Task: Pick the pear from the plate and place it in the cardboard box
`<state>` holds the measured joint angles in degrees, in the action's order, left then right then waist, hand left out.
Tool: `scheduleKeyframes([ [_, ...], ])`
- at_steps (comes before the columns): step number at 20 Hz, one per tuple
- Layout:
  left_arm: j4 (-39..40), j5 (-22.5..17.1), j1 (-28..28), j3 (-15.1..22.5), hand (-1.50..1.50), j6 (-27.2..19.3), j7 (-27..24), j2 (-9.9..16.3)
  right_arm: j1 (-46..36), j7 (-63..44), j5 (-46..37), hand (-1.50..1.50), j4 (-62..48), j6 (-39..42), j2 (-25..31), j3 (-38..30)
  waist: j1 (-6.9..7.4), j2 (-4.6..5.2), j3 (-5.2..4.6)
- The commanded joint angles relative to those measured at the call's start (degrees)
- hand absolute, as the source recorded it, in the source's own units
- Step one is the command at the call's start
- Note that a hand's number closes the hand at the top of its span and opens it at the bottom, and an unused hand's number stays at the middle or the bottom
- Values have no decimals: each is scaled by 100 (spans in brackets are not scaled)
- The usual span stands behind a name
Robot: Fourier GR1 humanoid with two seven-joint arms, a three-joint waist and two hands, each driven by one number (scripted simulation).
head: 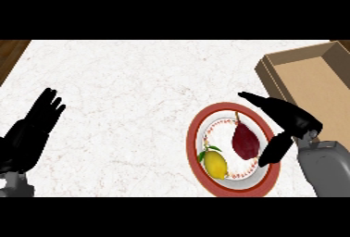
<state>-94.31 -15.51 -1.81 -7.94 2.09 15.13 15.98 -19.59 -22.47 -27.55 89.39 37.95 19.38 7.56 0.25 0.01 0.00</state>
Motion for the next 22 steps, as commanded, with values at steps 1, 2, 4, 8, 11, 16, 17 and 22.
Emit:
scheduleKeyframes([
  [1, -434, -2, 2, -44, 0, -70, 431, -58, 406, 64, -216, -150, 225, 66, -108, 87, -17, -7, 1],
  [2, 305, -24, -199, -252, 0, 192, -118, 10, 281, 460, -440, -150, -247, -131, -122, 169, -15, 2, 0],
  [4, -232, 167, 22, -86, 0, 39, 133, -150, 114, 107, -427, -150, -162, 128, -245, 43, -8, -3, 0],
  [8, 66, 181, -136, -150, 0, 183, 84, -226, 46, 288, -621, -150, -300, 102, -378, -62, -12, -2, 0],
  [11, 182, 201, -136, -244, 0, 273, -24, -179, -344, 312, -743, -150, -836, 155, -440, -75, 1, 1, 0],
  [16, -289, 235, -38, -255, 0, 192, 295, -283, 42, 778, -1052, -150, -874, -193, -500, -82, -3, -2, 1],
  [17, 138, 170, -72, -370, 0, 402, -55, -251, 405, 919, -1117, -150, -729, -311, -504, 34, -14, -2, 0],
  [22, -343, 94, 384, -398, 0, 580, -4, -259, 164, 1491, -1336, 150, -956, -820, -604, 81, 9, -2, 1],
])
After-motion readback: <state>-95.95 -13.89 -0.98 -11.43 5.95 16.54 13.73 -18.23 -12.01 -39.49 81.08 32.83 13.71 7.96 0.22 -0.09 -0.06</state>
